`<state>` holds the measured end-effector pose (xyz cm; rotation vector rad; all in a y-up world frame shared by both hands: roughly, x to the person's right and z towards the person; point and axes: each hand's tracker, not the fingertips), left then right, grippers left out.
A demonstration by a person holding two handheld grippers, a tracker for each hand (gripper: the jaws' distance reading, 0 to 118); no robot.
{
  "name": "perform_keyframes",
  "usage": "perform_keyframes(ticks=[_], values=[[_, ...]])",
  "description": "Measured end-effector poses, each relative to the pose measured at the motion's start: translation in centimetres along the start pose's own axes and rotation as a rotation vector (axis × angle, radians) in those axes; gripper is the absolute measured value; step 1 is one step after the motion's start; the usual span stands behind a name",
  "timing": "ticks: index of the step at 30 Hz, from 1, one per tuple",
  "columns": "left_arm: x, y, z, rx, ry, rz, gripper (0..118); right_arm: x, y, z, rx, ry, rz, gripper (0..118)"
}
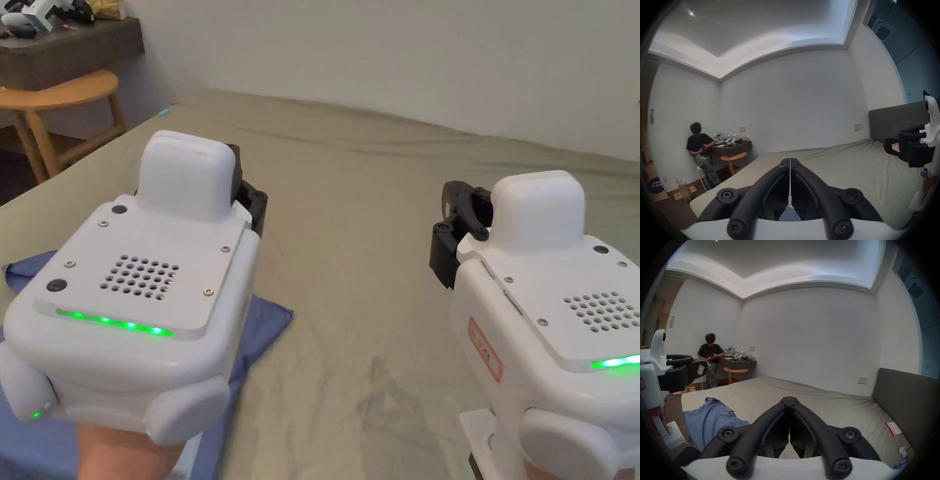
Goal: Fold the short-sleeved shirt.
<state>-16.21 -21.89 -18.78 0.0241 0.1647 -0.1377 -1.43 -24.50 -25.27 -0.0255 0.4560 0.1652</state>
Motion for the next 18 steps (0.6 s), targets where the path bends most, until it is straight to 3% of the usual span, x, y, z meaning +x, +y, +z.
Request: perform_keyframes(ticks=[9,14,18], values=[[-6.2,-1.3,2.8,-0.029,0.213,-0.037,0,-7.4,-0.2,-2.5,0.004,0.213,-0.021,1],[-9.0,-2.2,3.5,-0.07,0.282,-0.024,0,-11.1,0.2,-2.5,0.017,0.28,0.004,1],[-10.3,-2.7,3.6,-0.083,0.304,-0.016,0,-11.7,0.1,-3.0,0.01,0.305,0.01,1]])
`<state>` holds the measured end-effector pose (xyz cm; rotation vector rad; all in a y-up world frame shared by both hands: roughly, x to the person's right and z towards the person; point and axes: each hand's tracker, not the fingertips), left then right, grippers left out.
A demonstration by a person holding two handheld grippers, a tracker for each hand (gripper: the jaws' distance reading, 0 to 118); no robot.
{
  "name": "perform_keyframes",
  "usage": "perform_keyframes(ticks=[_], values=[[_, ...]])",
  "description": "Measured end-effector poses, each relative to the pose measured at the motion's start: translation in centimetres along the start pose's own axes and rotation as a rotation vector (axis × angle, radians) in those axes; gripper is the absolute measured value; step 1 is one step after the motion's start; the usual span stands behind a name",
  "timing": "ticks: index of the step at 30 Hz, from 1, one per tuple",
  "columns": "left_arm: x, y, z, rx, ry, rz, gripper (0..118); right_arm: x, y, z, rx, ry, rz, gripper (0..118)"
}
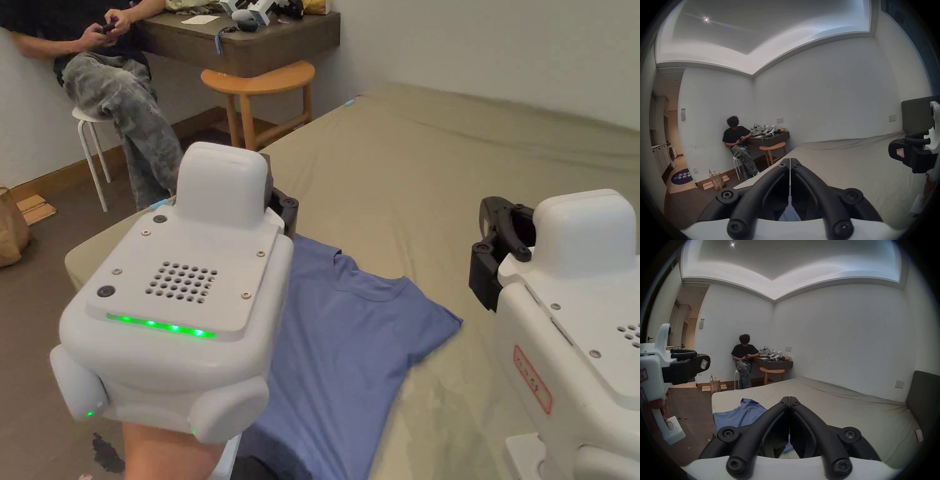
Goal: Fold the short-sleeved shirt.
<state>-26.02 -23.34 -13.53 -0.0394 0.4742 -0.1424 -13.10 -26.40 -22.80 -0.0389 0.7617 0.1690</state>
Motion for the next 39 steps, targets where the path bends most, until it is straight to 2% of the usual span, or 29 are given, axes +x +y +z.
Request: perform_keyframes(ticks=[6,10,17,25,26,27,28,29,31,36,37,39], values=[[-0.3,-1.7,-2.0,-0.06,-0.028,0.01,0,0.8,-0.8,-0.5,-0.035,-0.005,0.0,1],[-0.9,-5.5,-5.8,-0.24,-0.101,0.042,0,1.8,-1.7,-0.5,-0.064,-0.024,0.015,1],[-1.8,-18.0,-16.5,-0.715,-0.11,0.053,0,4.4,-4.0,-2.1,-0.18,-0.1,0.003,1],[-1.8,-25.9,-23.3,-0.911,-0.132,0.019,0,6.5,-6.2,-4.6,-0.264,-0.158,-0.004,1],[-1.9,-26.4,-23.9,-0.916,-0.133,0.019,5,5.9,-6.1,-4.8,-0.274,-0.17,-0.003,1],[-2.0,-27.0,-24.4,-0.942,-0.121,0.019,24,6.0,-6.3,-5.1,-0.284,-0.178,-0.003,1],[-2.0,-27.3,-24.8,-0.945,-0.111,0.022,63,6.1,-6.5,-5.3,-0.29,-0.177,-0.005,1],[-2.0,-27.8,-25.4,-0.966,-0.1,0.029,87,6.2,-6.7,-5.5,-0.298,-0.175,-0.009,1],[-2.4,-28.2,-25.8,-0.973,-0.111,0.056,118,6.1,-6.8,-5.7,-0.31,-0.176,-0.012,1],[-2.3,-30.9,-27.7,-1.062,-0.109,0.076,118,6.1,-7.3,-5.9,-0.333,-0.179,-0.012,1],[-2.8,-30.8,-27.5,-1.044,-0.119,0.116,118,6.1,-7.4,-6.0,-0.336,-0.179,-0.015,1],[-2.8,-30.1,-27.8,-1.048,-0.116,0.111,118,6.4,-7.5,-5.9,-0.341,-0.18,-0.019,1]])
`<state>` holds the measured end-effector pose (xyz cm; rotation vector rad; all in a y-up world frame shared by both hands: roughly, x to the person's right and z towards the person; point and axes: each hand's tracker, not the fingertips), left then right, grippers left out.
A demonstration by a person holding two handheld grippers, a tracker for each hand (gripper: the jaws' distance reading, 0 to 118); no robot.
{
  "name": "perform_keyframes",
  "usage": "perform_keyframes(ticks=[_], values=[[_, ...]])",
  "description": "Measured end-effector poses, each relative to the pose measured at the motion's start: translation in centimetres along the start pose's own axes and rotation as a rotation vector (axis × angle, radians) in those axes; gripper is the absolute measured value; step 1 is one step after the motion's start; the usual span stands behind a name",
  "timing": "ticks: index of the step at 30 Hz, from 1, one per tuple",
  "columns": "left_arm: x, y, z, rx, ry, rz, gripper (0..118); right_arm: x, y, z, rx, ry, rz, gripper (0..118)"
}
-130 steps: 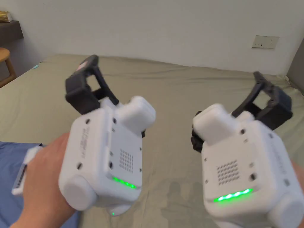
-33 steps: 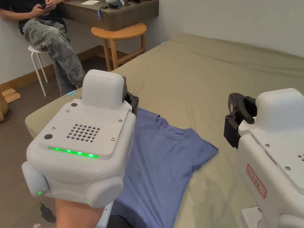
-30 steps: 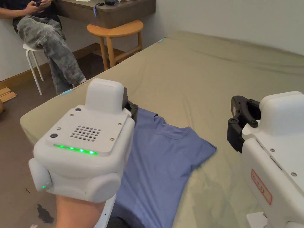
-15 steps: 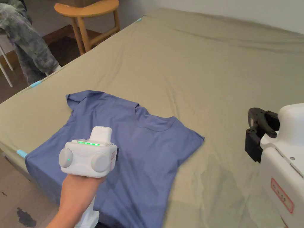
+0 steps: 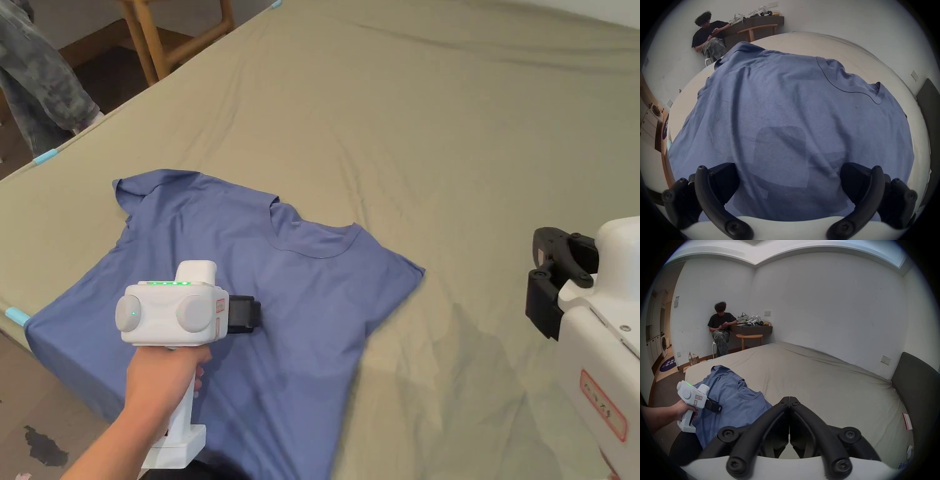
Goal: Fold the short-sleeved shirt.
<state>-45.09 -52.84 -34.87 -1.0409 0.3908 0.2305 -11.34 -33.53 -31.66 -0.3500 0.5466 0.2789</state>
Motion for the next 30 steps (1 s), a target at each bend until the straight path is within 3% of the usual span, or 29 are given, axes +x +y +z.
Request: perform_keyframes(ticks=[2,4,6,7,8,9,12,17,23,30], values=[[0.1,-0.3,0.3,0.003,0.007,-0.01,108,0.0,-0.1,0.0,-0.003,-0.002,-0.004,1],[0.7,-0.6,1.3,0.053,0.001,-0.032,88,0.1,-0.1,0.0,-0.007,0.001,-0.011,1],[1.4,-0.8,2.2,0.121,0.024,-0.043,83,0.4,-0.3,0.1,-0.009,-0.001,-0.016,1],[1.7,-1.0,2.6,0.16,0.026,-0.046,60,1.0,-0.5,-0.1,-0.009,-0.001,-0.016,1],[1.8,-1.2,3.1,0.197,-0.033,-0.056,24,1.1,-0.6,0.0,-0.01,-0.002,-0.014,1],[2.0,-1.4,2.1,0.208,-0.021,-0.069,0,1.2,-0.5,0.1,-0.01,-0.004,-0.012,1],[0.6,-0.4,0.1,0.134,-0.034,-0.032,0,1.9,-0.8,0.4,-0.012,-0.005,-0.003,1],[-1.8,0.2,3.3,0.149,-0.173,0.045,0,3.0,-0.9,1.4,-0.004,-0.01,-0.026,1],[-0.3,0.6,11.0,0.338,-0.197,0.019,0,4.2,-0.5,2.9,0.017,-0.022,-0.051,1],[-0.1,0.9,21.6,0.571,-0.227,0.1,0,5.7,0.3,6.0,0.092,-0.052,-0.078,1]])
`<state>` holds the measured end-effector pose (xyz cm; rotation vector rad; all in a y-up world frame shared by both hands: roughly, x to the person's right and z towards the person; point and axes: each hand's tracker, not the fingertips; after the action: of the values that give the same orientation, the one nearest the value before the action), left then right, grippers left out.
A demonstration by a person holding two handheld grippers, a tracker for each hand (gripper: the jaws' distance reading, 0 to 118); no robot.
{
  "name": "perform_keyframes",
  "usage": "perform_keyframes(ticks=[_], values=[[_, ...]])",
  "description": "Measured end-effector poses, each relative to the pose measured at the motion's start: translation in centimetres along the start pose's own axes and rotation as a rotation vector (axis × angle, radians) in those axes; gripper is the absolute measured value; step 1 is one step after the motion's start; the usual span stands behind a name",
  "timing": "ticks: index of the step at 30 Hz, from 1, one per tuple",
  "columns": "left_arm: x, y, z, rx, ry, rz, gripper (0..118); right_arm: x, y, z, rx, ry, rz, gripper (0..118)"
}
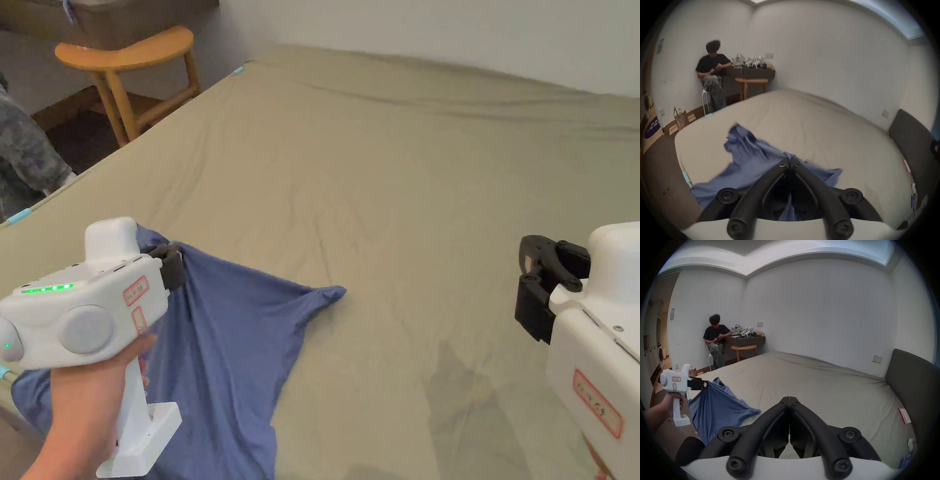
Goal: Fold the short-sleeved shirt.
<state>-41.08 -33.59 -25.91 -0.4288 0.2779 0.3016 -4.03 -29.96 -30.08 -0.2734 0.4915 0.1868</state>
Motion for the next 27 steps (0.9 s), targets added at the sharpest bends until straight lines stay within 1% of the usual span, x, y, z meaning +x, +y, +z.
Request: perform_keyframes(ticks=[2,5,10,14,18,19,21,25,27], values=[[1.0,1.7,2.4,0.067,0.003,-0.012,0,0.2,0.3,0.7,0.017,-0.007,-0.008,1],[2.7,4.4,6.7,0.177,-0.033,-0.031,0,0.7,0.7,1.8,0.04,-0.014,-0.023,1],[7.7,8.8,12.2,0.366,-0.052,-0.178,0,1.7,1.2,3.3,0.081,-0.038,-0.055,1],[12.8,12.0,14.4,0.482,-0.142,-0.277,0,2.5,1.4,4.6,0.108,-0.073,-0.065,1],[18.6,14.7,15.4,0.564,-0.256,-0.339,0,4.1,1.6,6.4,0.131,-0.112,-0.074,1],[19.6,15.1,14.9,0.582,-0.261,-0.378,0,4.6,1.6,6.9,0.135,-0.126,-0.079,1],[22.6,15.5,14.8,0.609,-0.342,-0.448,0,5.7,1.4,7.8,0.141,-0.166,-0.081,1],[28.6,14.3,13.3,0.6,-0.464,-0.548,0,8.1,0.7,9.6,0.132,-0.25,-0.085,1],[31.0,12.6,11.1,0.548,-0.521,-0.581,0,9.4,0.1,10.4,0.118,-0.29,-0.087,1]])
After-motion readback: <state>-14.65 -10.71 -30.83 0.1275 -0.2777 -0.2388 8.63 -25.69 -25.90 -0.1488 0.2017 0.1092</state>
